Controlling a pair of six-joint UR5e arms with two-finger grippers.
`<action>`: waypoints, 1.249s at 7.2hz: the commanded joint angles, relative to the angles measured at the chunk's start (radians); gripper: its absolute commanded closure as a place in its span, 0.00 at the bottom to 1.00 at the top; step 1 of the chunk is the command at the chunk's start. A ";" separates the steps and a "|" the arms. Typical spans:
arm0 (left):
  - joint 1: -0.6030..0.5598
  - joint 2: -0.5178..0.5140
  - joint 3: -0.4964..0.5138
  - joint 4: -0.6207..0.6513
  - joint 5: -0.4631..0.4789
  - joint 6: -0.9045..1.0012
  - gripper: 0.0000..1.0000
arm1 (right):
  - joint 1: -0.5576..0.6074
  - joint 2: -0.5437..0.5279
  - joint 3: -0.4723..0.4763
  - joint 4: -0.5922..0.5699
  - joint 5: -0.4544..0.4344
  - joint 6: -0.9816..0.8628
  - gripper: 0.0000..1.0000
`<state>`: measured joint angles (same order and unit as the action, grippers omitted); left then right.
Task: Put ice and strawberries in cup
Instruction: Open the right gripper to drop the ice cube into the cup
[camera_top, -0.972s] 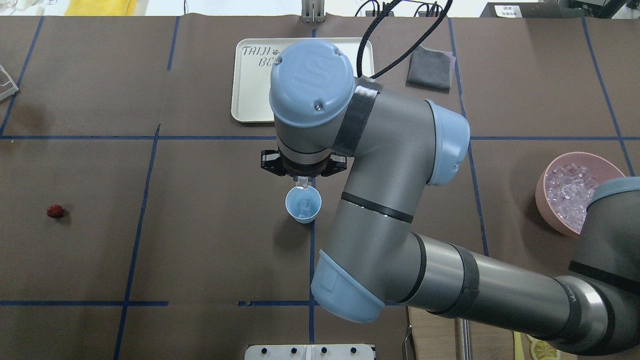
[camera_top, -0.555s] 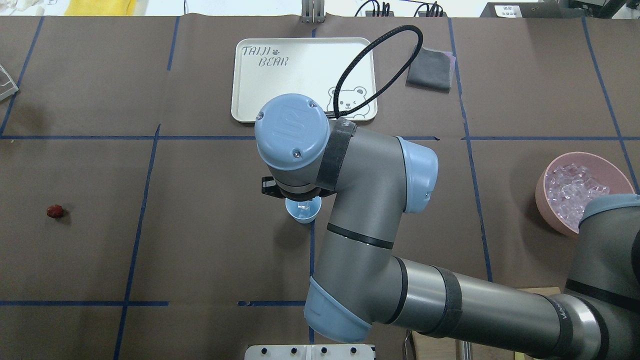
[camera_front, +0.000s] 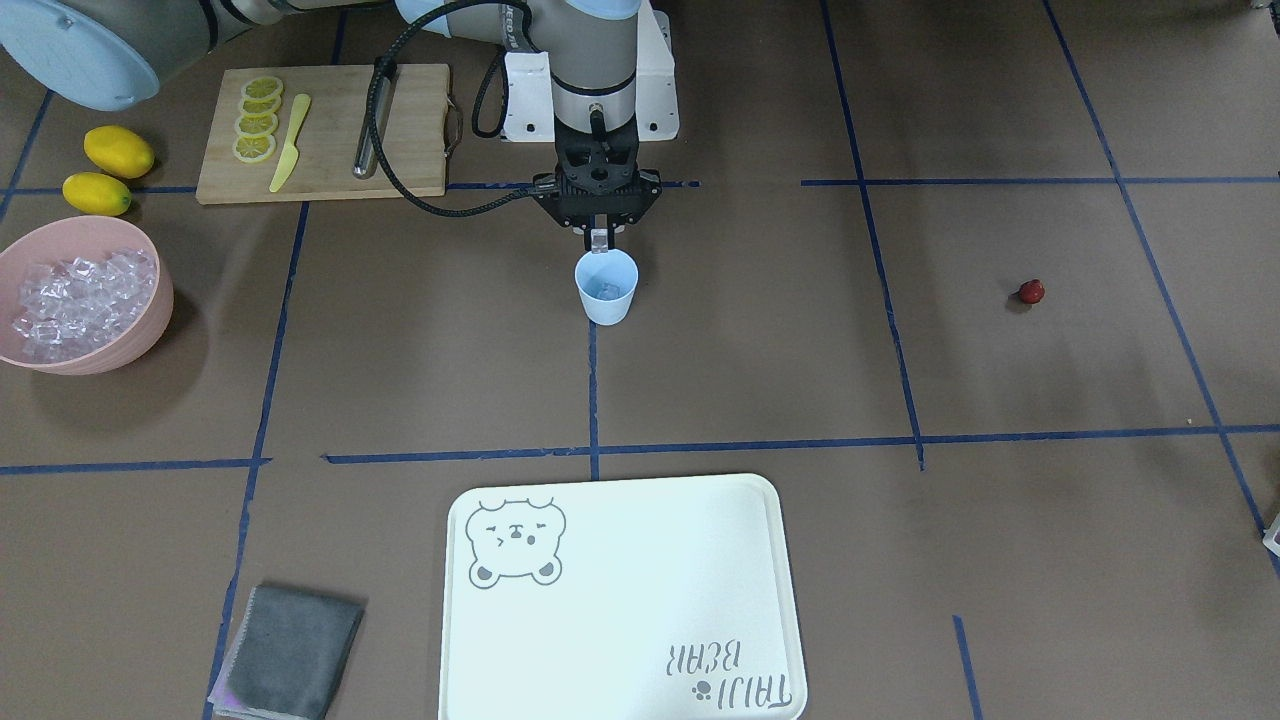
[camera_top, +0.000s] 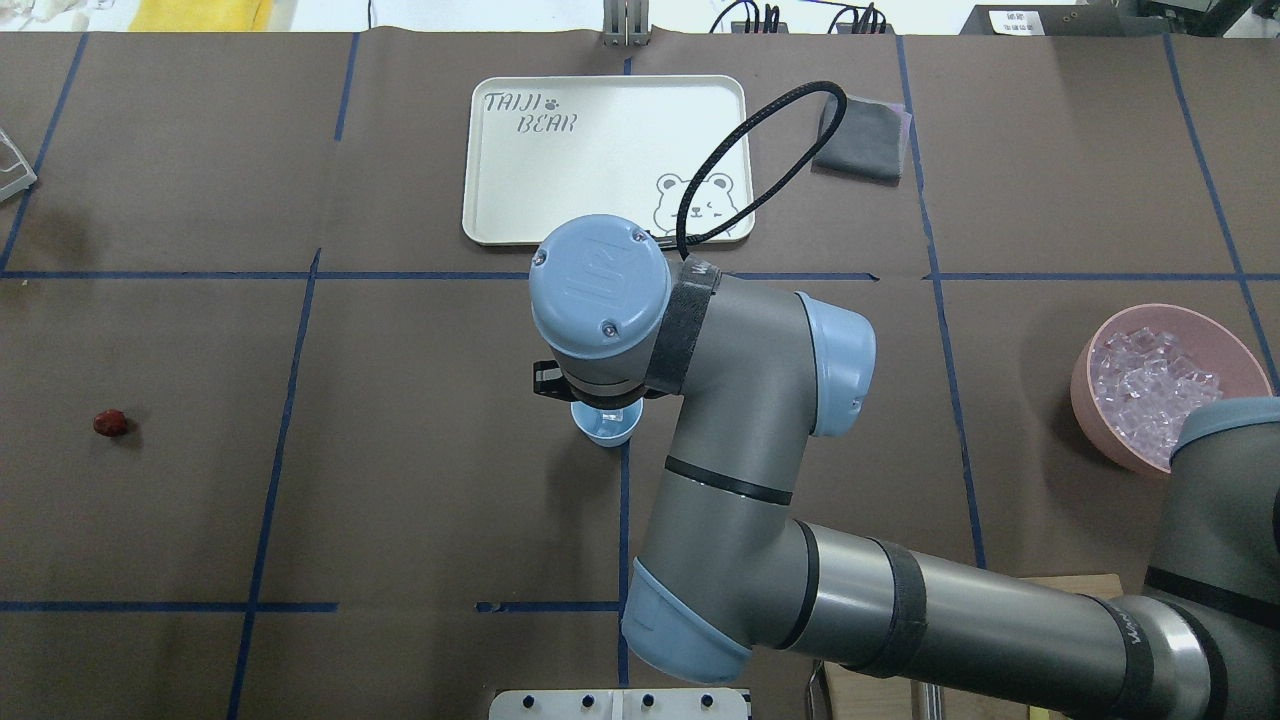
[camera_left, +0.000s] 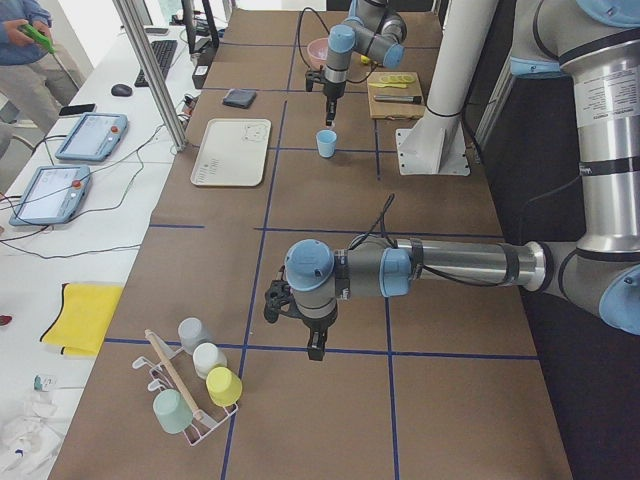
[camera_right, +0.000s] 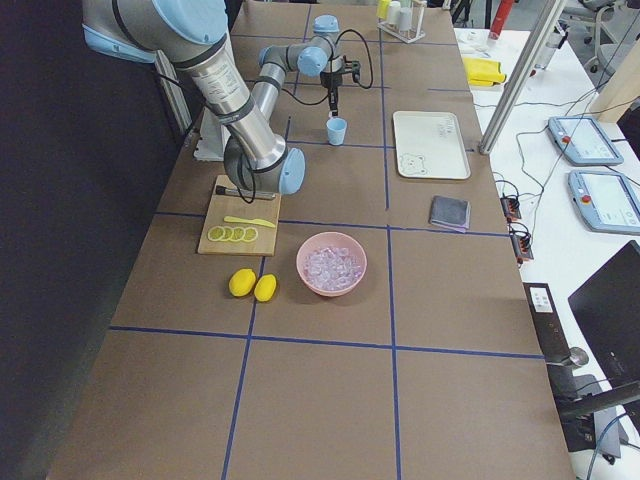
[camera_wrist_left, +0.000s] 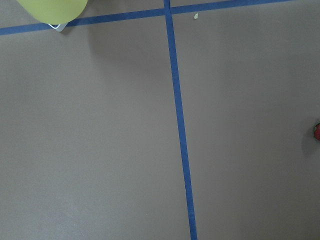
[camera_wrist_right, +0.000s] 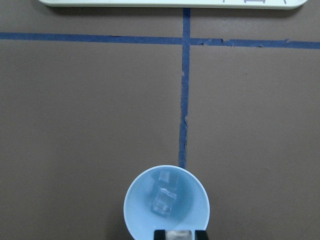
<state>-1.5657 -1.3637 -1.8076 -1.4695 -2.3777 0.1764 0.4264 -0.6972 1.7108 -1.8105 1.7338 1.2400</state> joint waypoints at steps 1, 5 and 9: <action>0.001 0.000 -0.001 0.000 0.000 0.000 0.00 | 0.000 -0.001 -0.019 0.048 -0.016 0.001 1.00; 0.001 0.000 -0.001 0.000 0.000 0.000 0.00 | 0.000 -0.002 -0.030 0.068 -0.020 0.001 0.35; 0.001 0.000 -0.001 0.000 0.000 0.000 0.00 | 0.000 -0.002 -0.025 0.066 -0.020 -0.001 0.01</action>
<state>-1.5651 -1.3637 -1.8085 -1.4696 -2.3777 0.1764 0.4264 -0.7006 1.6842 -1.7436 1.7133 1.2395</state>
